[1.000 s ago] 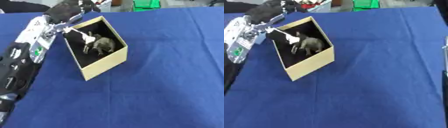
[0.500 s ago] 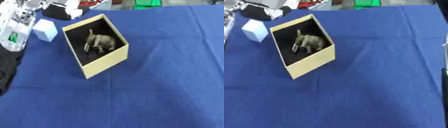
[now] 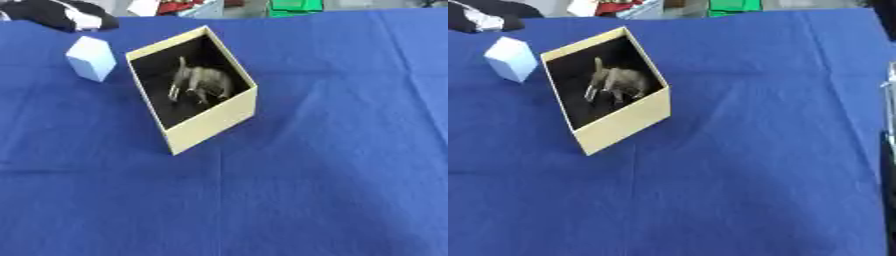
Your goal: Pick up objects on the table and place them in the box.
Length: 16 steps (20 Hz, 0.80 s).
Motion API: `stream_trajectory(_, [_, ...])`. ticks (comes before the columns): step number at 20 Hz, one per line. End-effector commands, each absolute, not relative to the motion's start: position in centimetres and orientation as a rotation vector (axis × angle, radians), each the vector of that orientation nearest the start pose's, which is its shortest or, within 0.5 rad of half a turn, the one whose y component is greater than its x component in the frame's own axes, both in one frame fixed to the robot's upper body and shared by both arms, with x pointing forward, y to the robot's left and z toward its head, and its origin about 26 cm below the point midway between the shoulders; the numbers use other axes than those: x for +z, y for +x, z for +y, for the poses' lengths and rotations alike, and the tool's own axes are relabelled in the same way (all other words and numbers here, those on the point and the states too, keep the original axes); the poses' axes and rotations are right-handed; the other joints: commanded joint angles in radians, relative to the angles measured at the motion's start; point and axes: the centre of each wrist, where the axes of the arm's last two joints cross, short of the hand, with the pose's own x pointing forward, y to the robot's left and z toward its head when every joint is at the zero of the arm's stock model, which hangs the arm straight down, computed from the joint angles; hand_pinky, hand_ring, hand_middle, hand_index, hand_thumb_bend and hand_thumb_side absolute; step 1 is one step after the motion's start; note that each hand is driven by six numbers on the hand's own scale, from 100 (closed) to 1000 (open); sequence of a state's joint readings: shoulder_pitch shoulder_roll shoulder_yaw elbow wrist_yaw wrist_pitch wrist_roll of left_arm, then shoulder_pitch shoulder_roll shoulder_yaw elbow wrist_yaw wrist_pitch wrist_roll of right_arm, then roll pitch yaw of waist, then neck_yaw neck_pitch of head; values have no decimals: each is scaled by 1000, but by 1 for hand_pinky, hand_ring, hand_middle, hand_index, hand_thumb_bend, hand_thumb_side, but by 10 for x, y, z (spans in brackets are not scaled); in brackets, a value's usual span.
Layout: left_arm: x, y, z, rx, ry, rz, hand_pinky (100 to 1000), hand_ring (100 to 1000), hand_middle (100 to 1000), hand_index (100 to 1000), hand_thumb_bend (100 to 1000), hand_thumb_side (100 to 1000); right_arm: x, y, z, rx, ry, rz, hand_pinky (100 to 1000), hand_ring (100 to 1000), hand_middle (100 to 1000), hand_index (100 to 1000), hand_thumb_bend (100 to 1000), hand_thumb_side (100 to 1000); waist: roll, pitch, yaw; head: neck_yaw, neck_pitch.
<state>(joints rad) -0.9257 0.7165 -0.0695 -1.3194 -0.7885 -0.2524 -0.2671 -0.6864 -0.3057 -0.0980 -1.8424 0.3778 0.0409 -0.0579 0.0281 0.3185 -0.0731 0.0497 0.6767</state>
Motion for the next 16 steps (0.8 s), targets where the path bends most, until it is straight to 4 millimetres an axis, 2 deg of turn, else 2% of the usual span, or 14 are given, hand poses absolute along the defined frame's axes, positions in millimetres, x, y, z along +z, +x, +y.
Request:
stream_trajectory(1, [343,414,358,-1457,1357,-1716,806,873,854,915,716,583,306,341,-251,377,-704,-2489,876,954,753,951,100,792,-2,-19,1,-4,-1])
stream_trajectory(9, [331,423,388,-1557,1335,-1564,824,892,867,925,723,577,309,342,-251,379,-706,-2492,875,954,753,951,100,793,-5,-5,-8,-3,-18])
stream_trajectory(14, [328,425,402,-1643,1320,-1458,841,914,892,948,717,533,311,343,-251,382,-706,-2495,874,953,752,951,100,793,-2,0,-15,4,-31])
stream_trajectory(16, [327,425,407,-1665,1319,-1425,851,926,907,961,728,555,311,343,-251,381,-704,-2497,874,953,752,951,100,794,0,3,-20,9,-39])
